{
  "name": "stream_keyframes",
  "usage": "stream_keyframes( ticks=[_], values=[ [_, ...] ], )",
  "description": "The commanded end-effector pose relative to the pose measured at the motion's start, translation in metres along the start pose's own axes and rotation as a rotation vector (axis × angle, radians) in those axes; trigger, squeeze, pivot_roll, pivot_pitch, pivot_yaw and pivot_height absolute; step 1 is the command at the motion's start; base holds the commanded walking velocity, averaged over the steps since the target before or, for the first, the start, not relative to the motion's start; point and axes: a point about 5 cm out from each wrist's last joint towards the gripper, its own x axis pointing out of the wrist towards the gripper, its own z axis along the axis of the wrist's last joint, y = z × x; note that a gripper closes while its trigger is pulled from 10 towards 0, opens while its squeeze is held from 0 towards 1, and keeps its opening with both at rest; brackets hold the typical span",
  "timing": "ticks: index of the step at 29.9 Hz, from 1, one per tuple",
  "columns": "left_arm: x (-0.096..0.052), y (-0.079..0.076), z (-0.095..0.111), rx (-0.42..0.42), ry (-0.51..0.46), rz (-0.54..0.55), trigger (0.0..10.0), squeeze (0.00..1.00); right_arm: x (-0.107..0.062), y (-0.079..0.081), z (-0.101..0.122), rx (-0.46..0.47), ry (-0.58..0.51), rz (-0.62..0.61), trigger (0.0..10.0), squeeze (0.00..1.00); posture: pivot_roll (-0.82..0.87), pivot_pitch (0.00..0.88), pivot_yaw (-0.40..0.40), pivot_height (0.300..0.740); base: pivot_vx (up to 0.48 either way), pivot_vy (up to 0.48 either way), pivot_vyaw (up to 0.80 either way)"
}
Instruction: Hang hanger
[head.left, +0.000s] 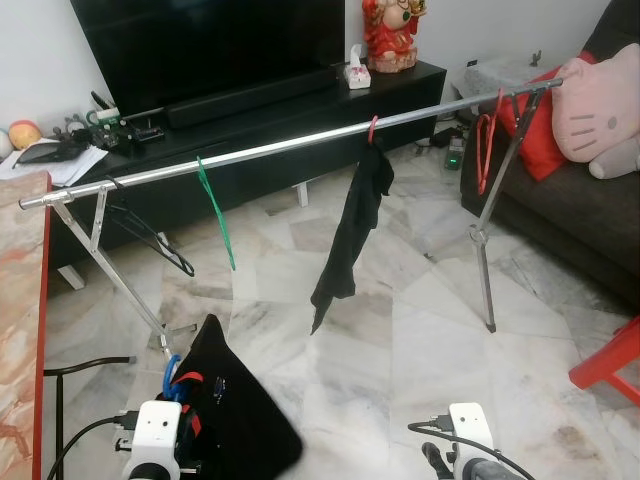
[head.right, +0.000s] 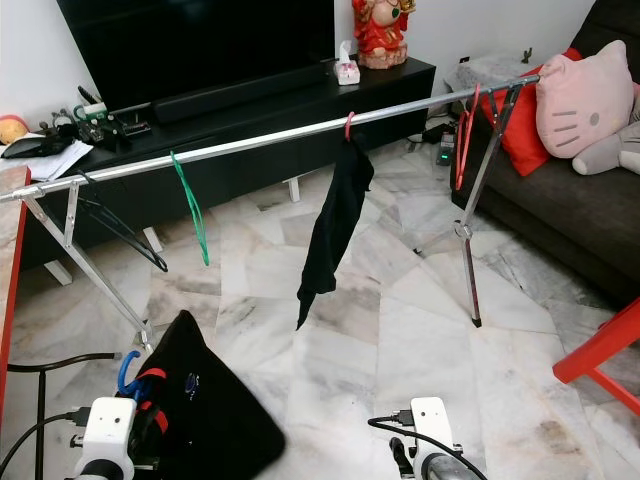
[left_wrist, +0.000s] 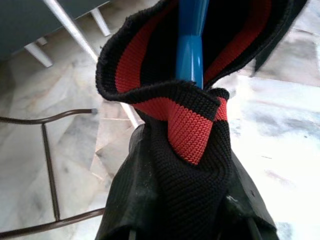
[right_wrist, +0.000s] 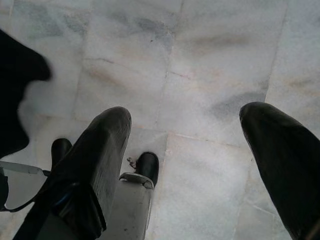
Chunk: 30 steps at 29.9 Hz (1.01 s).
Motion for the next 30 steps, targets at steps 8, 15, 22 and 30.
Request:
stream_keyframes(
  ticks=[8,15,22,30],
  values=[
    [0.0074,0.0092,0.0118,-0.008,-0.069,0.061,10.0,0.00,0.0005,0.0029,0.0023,-0.015,-0.004,0.012,10.0,0.00,-0.08,0.000,0.065,0.740,0.000,-0.093,0.00],
    [0.0098,0.0075,0.0147,-0.011,-0.082,0.060,10.0,0.00,0.0004,0.0024,0.0022,-0.028,-0.010,0.012,10.0,0.00,-0.08,0.000,0.065,0.740,0.000,-0.256,0.00],
    [0.0107,0.0050,0.0154,-0.007,-0.085,0.051,10.0,0.00,0.0003,0.0022,0.0013,-0.019,-0.005,0.017,10.0,0.00,-0.08,0.000,0.064,0.740,0.000,-0.336,0.00],
    [0.0112,0.0043,0.0151,-0.010,-0.084,0.050,10.0,0.00,0.0002,0.0020,0.0008,-0.016,-0.003,0.020,10.0,0.00,-0.08,0.000,0.061,0.740,0.000,-0.372,0.00]
  ],
)
